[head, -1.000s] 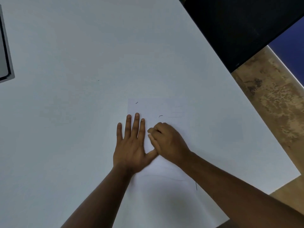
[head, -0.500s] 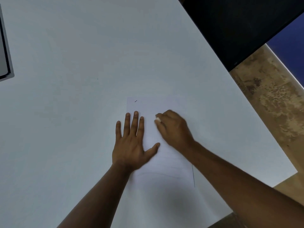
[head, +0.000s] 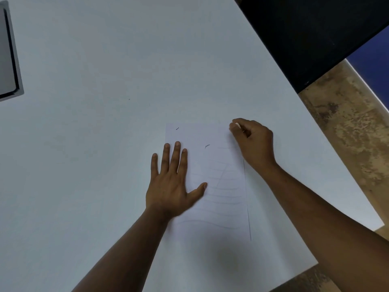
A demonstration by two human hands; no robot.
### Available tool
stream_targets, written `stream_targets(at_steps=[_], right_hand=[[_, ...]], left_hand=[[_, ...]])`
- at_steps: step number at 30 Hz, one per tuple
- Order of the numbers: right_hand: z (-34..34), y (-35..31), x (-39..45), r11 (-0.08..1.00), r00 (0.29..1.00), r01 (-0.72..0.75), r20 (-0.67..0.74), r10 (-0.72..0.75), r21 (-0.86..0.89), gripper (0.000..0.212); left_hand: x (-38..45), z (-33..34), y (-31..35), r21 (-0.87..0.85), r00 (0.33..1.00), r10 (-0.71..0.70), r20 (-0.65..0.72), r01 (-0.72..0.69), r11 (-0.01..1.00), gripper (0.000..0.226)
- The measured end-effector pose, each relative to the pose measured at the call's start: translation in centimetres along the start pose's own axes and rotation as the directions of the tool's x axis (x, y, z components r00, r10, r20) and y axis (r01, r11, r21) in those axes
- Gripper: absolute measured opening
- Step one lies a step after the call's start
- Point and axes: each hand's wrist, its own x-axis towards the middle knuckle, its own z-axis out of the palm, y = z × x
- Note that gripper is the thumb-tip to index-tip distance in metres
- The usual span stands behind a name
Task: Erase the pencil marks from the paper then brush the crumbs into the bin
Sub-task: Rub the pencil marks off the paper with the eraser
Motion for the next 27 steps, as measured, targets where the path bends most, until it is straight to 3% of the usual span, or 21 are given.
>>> stream_targets(at_steps=[2,6,10,12,17,19,22,25,27], right_hand=[[0.2,-0.5,-0.4,1.000,0.998,0.025,0.065,-0.025,0.004,0.014],[2.2,-1.2,-3.2,0.972,0.955,0.218,0.224,-0.194,-0.090,0.013],[3.8,-1.1,-6.6,0.852,0.800,0.508,0.435,-0.413,-0.125,0.022],[3.6,-0.8,-6.2,0.787,0.755,0.590,0.468,-0.459,-0.180,0.022],[1.1,1.8,1.4,0.759,0.869,0.470,0.385,-0.310,-0.451,0.017],[0.1,2.6,3.0,0.802,0.892,0.444,0.281,-0.353,-0.399,0.018],[-0.1,2.0,1.8,0.862,0.924,0.372,0.226,-0.308,-0.345,0.028],[0.9,0.6,-1.8,0.866,0.882,0.442,0.288,-0.372,-0.235,0.023],[1.6,0.1,-4.4,0.817,0.809,0.542,0.386,-0.443,-0.197,0.022]], left_hand=[[0.0,0.0,-0.1,-0.001,1.000,0.001,-0.004,-0.001,1.000,0.101],[0.0,0.1,-0.1,-0.010,1.000,0.017,-0.022,-0.017,1.000,0.097],[0.0,0.4,-0.2,0.004,0.999,0.026,-0.037,-0.026,1.000,0.096],[-0.1,0.4,-0.2,0.004,0.999,0.028,-0.039,-0.028,1.000,0.097],[-0.1,0.3,-0.2,0.011,0.999,0.022,-0.023,-0.022,1.000,0.098],[-0.1,0.2,-0.2,0.005,1.000,0.020,-0.017,-0.020,1.000,0.098],[-0.1,0.2,-0.2,0.006,1.000,0.020,-0.016,-0.020,1.000,0.098],[0.0,0.2,-0.2,0.000,1.000,0.022,-0.019,-0.022,1.000,0.097],[-0.1,0.3,-0.3,0.001,0.999,0.025,-0.021,-0.025,1.000,0.097]])
